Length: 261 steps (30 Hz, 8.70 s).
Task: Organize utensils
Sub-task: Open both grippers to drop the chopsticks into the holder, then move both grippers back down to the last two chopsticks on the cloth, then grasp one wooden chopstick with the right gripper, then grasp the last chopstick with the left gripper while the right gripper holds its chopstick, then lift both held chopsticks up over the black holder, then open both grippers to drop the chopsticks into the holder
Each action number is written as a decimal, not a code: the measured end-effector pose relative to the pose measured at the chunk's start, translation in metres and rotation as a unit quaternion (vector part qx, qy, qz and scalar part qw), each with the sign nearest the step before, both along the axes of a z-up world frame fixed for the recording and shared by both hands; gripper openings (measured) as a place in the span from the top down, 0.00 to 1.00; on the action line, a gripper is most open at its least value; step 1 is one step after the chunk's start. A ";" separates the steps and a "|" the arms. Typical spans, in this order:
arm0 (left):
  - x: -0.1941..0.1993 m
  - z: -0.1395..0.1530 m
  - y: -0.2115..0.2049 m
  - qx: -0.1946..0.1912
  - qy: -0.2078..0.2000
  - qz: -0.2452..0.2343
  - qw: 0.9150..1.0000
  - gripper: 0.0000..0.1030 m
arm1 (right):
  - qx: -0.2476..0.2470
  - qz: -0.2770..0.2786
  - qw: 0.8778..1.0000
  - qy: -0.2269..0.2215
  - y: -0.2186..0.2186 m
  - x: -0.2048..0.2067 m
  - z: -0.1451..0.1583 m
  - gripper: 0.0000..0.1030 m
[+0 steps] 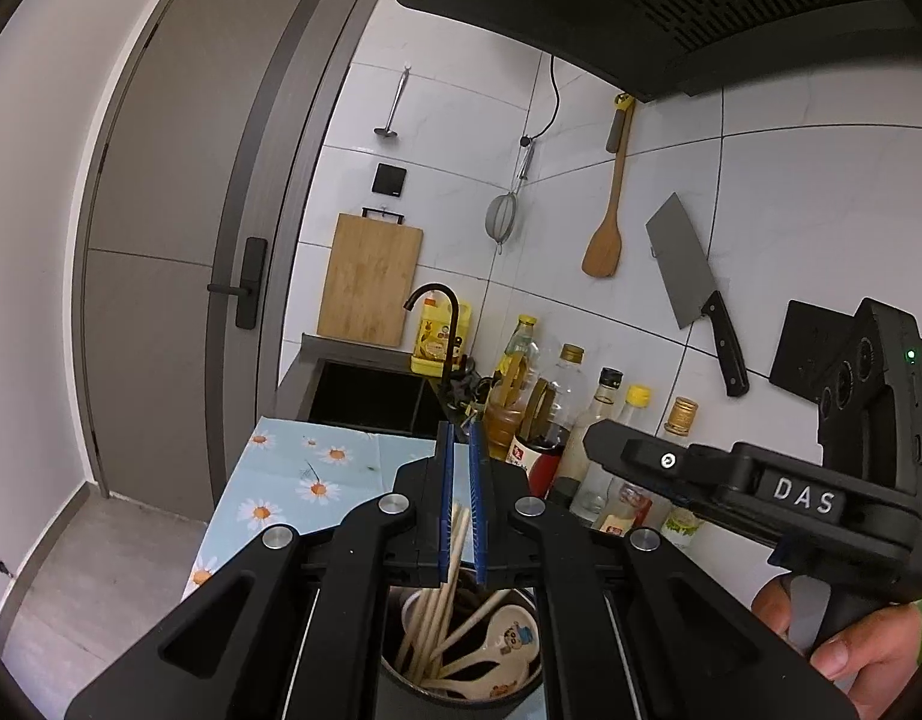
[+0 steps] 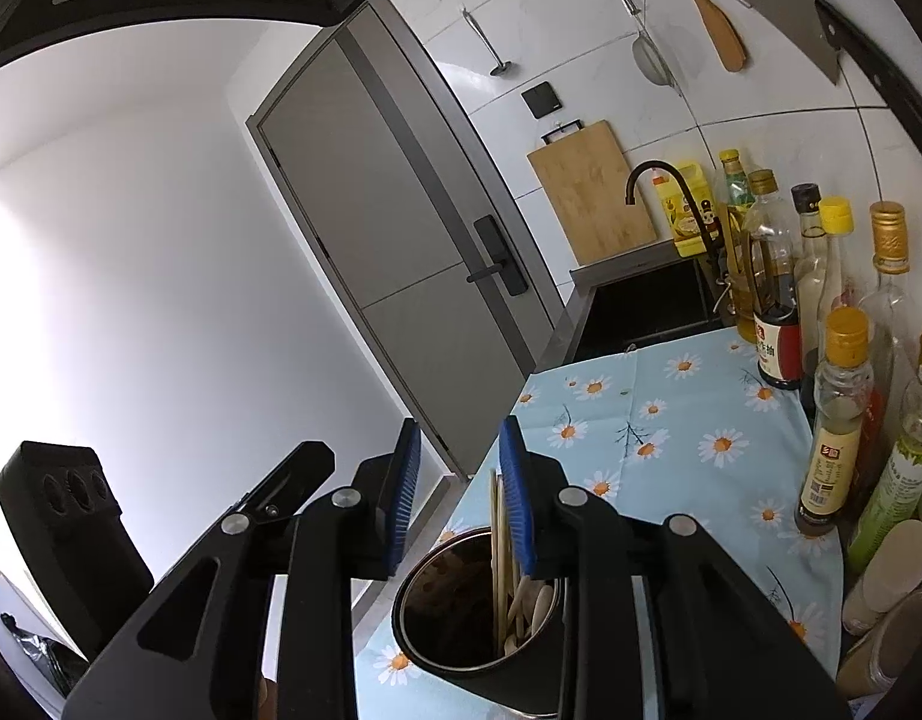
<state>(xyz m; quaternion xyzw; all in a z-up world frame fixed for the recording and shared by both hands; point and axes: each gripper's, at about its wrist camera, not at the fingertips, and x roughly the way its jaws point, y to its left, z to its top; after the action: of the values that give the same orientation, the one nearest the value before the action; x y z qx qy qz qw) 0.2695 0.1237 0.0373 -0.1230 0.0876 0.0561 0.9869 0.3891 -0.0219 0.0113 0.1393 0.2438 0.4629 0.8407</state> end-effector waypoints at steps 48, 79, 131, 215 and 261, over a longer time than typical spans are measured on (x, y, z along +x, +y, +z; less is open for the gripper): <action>-0.131 -0.122 0.003 -0.101 0.306 -0.170 0.931 0.73 | -0.311 -0.002 0.884 0.350 0.011 -0.116 -0.159 0.56; -0.160 -0.177 0.035 -0.187 0.365 -0.183 0.893 0.73 | -0.487 -0.067 0.801 0.341 0.099 -0.136 -0.223 0.93; -0.039 -0.195 -0.068 -0.077 0.551 -0.051 0.829 0.93 | -0.323 0.092 0.870 0.360 -0.041 -0.089 -0.178 0.95; -0.036 0.006 0.037 0.006 0.056 -0.200 0.978 0.97 | -0.118 -0.008 0.991 0.059 0.026 -0.063 0.017 0.95; 0.042 -0.031 0.060 -0.030 0.080 -0.191 0.978 0.95 | -0.129 -0.045 0.989 0.063 0.043 -0.012 -0.016 0.72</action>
<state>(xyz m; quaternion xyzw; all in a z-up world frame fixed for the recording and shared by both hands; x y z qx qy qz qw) 0.3114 0.1837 0.0067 -0.1288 0.1895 -0.1264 0.9651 0.3769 0.0213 -0.0044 0.0691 0.3474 0.3791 0.8549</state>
